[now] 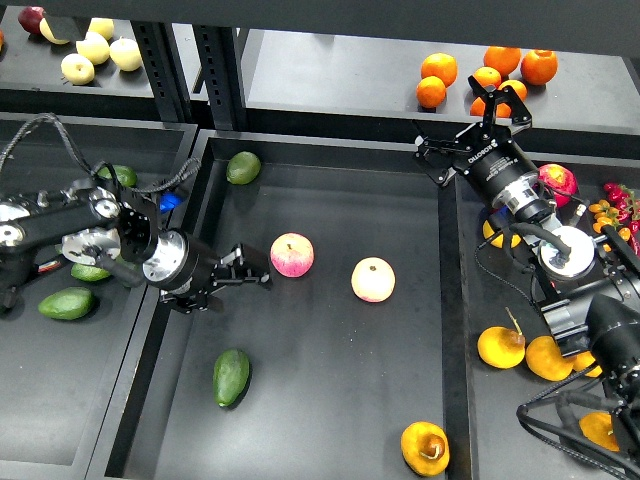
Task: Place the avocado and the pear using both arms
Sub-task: 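Move the left gripper down to the dark green avocado in the center bin, then close the left gripper around the dark green avocado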
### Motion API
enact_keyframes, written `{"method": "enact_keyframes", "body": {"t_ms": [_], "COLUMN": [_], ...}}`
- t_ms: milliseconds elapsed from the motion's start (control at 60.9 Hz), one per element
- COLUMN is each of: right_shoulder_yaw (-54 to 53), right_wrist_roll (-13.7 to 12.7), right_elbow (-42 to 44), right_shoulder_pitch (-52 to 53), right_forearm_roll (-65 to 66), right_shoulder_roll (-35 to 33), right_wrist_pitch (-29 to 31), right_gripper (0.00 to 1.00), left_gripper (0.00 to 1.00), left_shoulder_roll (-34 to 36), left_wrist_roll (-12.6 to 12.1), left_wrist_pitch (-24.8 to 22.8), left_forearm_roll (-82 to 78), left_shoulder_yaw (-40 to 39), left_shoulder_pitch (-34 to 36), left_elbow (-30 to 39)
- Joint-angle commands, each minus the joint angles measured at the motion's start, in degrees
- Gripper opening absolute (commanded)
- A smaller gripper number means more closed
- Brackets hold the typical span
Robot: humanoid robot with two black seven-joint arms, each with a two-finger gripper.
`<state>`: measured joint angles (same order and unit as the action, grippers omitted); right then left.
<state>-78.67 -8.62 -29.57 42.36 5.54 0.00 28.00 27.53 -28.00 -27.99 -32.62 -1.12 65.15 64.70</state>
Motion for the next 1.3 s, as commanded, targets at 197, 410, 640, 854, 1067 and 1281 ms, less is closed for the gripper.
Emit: {"method": "enact_keyframes", "body": {"t_ms": [197,410,640,854,1067,1281], "right_shoulder_yaw": [0.09,0.09,0.09,0.09,0.09,0.09], "right_wrist_roll": [0.0,0.0,0.0,0.0,0.0,0.0], "right_elbow": [0.04,0.04,0.04,-0.05,-0.05,-0.05], "right_shoulder_pitch": [0.0,0.09,0.0,0.0,0.0,0.0], "right_forearm_roll": [0.0,0.0,0.0,0.0,0.0,0.0], "right_shoulder_roll": [0.0,0.0,0.0,0.0,0.0,0.0], "right_wrist_pitch": [0.0,0.0,0.0,0.0,0.0,0.0], "right_gripper": [1.0,1.0,1.0,0.99,1.0,1.0], "left_gripper": [0.95,0.95,0.95,0.95,0.95,0.95], "left_shoulder_roll": [-1.6,-3.97,-4.94,-6.61,-8.46,-9.42], "left_wrist_roll": [0.0,0.0,0.0,0.0,0.0,0.0], "left_wrist_pitch": [-0.01,-0.01,-0.01,-0.01,-0.01,-0.01], "left_forearm_roll": [-8.94,-14.75,-15.98,-15.98,-16.07,-15.98], "left_shoulder_yaw": [0.95,0.86,0.51,-0.11,-0.2,-0.37], "left_shoulder_pitch": [-5.82,-9.25,-10.13,-11.1,-11.98,-12.94], "left_elbow": [-0.98,-3.09,-4.93,-6.43,-8.01,-9.77]}}
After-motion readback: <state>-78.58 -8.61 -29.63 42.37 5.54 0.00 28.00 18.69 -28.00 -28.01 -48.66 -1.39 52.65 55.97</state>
